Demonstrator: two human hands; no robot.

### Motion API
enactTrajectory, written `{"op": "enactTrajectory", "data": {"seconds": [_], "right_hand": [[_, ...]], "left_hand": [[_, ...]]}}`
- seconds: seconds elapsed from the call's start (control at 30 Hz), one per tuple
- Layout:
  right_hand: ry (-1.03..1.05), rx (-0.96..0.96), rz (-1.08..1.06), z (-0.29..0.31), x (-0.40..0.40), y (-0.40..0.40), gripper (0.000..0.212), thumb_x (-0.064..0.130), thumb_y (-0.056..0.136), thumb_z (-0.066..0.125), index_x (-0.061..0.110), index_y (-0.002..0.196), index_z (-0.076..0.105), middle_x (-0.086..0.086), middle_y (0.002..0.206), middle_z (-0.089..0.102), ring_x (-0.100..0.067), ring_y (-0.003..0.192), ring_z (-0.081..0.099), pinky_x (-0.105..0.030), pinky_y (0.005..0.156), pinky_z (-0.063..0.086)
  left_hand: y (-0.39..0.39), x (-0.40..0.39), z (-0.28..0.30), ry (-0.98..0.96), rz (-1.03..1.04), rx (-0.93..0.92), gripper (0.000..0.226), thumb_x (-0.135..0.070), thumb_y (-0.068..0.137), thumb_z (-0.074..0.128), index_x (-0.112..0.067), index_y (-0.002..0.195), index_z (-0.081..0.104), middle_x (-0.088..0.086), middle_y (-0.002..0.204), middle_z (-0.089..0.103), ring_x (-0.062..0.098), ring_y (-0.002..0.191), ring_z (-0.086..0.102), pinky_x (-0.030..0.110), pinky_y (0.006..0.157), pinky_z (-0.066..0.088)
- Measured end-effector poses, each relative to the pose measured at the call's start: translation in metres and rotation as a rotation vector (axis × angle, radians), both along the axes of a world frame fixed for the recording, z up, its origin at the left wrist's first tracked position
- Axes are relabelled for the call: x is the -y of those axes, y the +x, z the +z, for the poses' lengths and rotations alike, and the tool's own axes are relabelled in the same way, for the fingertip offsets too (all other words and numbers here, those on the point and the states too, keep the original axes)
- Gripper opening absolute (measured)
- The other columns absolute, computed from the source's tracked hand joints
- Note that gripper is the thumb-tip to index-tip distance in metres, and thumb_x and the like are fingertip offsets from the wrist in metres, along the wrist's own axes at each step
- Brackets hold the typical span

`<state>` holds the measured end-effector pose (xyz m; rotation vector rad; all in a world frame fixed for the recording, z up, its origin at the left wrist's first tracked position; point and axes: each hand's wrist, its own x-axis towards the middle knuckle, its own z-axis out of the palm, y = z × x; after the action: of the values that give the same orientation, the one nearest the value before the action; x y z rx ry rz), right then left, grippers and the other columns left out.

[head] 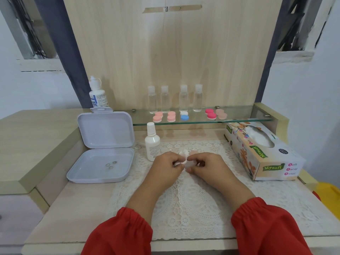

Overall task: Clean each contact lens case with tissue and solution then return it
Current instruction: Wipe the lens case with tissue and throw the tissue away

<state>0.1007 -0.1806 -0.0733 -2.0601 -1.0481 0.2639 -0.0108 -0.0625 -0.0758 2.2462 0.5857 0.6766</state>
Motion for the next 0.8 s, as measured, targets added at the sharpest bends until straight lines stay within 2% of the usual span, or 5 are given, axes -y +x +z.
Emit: {"op": "enactTrajectory", "data": {"seconds": [0.27,0.37,0.47,0.63,0.8], "right_hand": [[-0.009,-0.031,0.0,0.0035,0.0014,0.0001,0.034,0.029,0.079,0.078,0.022,0.111,0.07,0.007,0.094,0.066,-0.005,0.087,0.058,-0.022,0.081,0.047],[0.03,-0.052,0.016,0.0012,0.0014,0.0011,0.027,0.029,0.079,0.077,0.025,0.105,0.07,0.005,0.086,0.065,-0.007,0.08,0.058,-0.02,0.075,0.046],[0.07,-0.077,0.029,0.0006,0.0011,0.0016,0.012,0.028,0.082,0.073,0.031,0.094,0.071,-0.001,0.086,0.07,-0.015,0.082,0.063,-0.027,0.076,0.049],[0.117,-0.185,0.083,0.0051,0.0017,-0.0019,0.01,0.022,0.081,0.075,0.027,0.09,0.076,0.006,0.082,0.073,-0.005,0.079,0.066,-0.014,0.071,0.049],[0.161,-0.219,0.109,0.0067,0.0029,-0.0051,0.014,0.016,0.077,0.079,0.025,0.086,0.076,0.003,0.079,0.073,-0.007,0.077,0.067,-0.028,0.076,0.053]], "left_hand": [[-0.0035,-0.004,0.0044,-0.2,0.076,0.11,0.028,-0.001,0.084,0.064,-0.014,0.109,0.07,-0.01,0.095,0.063,-0.001,0.084,0.058,0.006,0.071,0.043],[-0.0043,-0.0024,0.007,-0.223,0.067,0.178,0.02,0.001,0.081,0.068,-0.016,0.09,0.071,-0.01,0.098,0.065,0.005,0.09,0.061,0.014,0.079,0.048],[-0.0027,0.002,0.0045,-0.085,0.001,0.081,0.018,-0.002,0.077,0.071,-0.019,0.075,0.067,-0.012,0.099,0.061,0.005,0.093,0.058,0.018,0.083,0.047],[-0.0025,0.0032,0.0027,-0.128,0.019,0.073,0.011,-0.01,0.079,0.067,-0.02,0.077,0.061,-0.006,0.081,0.064,0.005,0.071,0.056,0.021,0.067,0.048],[-0.0015,0.0033,0.0049,-0.256,-0.004,0.097,0.019,-0.006,0.076,0.069,-0.019,0.09,0.071,-0.006,0.087,0.067,0.001,0.076,0.059,0.011,0.068,0.046]]}}
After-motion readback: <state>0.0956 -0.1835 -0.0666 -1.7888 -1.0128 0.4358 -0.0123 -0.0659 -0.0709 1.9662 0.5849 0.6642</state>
